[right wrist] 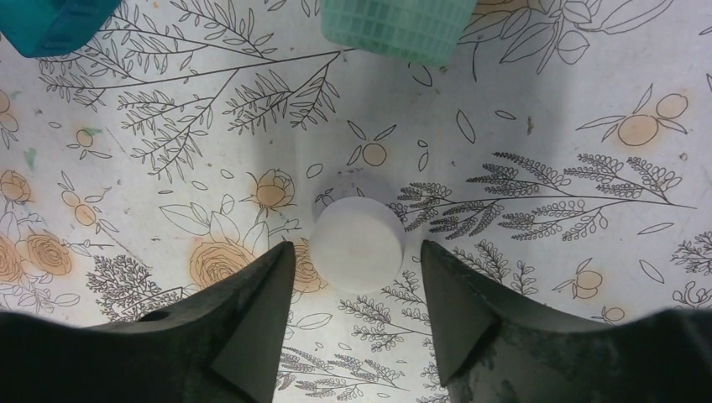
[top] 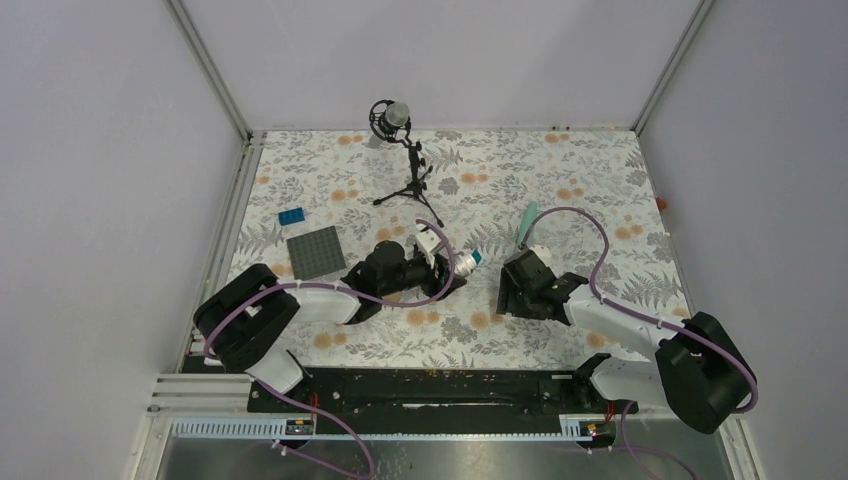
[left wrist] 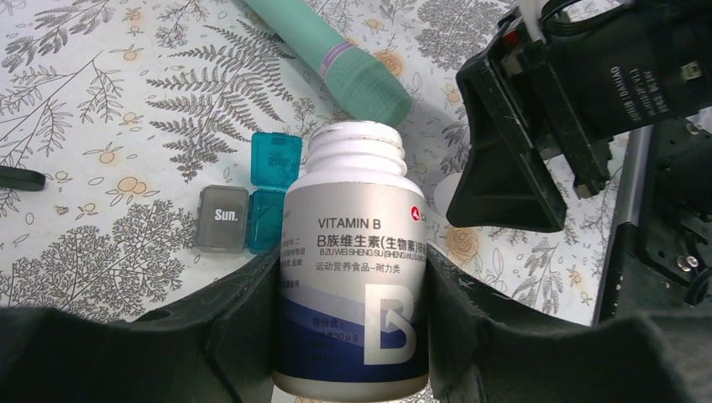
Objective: Sort the pills into containers
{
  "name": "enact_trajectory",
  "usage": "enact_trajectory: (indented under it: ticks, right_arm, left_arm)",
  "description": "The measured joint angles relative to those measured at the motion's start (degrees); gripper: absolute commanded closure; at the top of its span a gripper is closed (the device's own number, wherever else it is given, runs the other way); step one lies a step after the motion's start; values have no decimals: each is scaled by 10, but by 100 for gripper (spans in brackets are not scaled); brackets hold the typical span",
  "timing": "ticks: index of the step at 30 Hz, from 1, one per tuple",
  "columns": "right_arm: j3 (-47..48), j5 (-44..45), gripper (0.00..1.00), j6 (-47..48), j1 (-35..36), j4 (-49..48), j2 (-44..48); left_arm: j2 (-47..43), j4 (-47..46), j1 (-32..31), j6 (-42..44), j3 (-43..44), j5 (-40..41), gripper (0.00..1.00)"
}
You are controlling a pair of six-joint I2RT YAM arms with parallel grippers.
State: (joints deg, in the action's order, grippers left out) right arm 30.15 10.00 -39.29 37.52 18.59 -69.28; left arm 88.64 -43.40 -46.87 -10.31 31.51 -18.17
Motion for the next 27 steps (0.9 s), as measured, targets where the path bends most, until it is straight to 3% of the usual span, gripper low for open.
enact_trajectory:
  ticks: [6,27]
  right_arm:
    - [7,0,25,0,0,7,1]
    - [68,31,25,6,0,108,151]
  left_arm:
    - [12,0,-1,11,-2,13,100]
    - [45,118,-2,53,50,44,100]
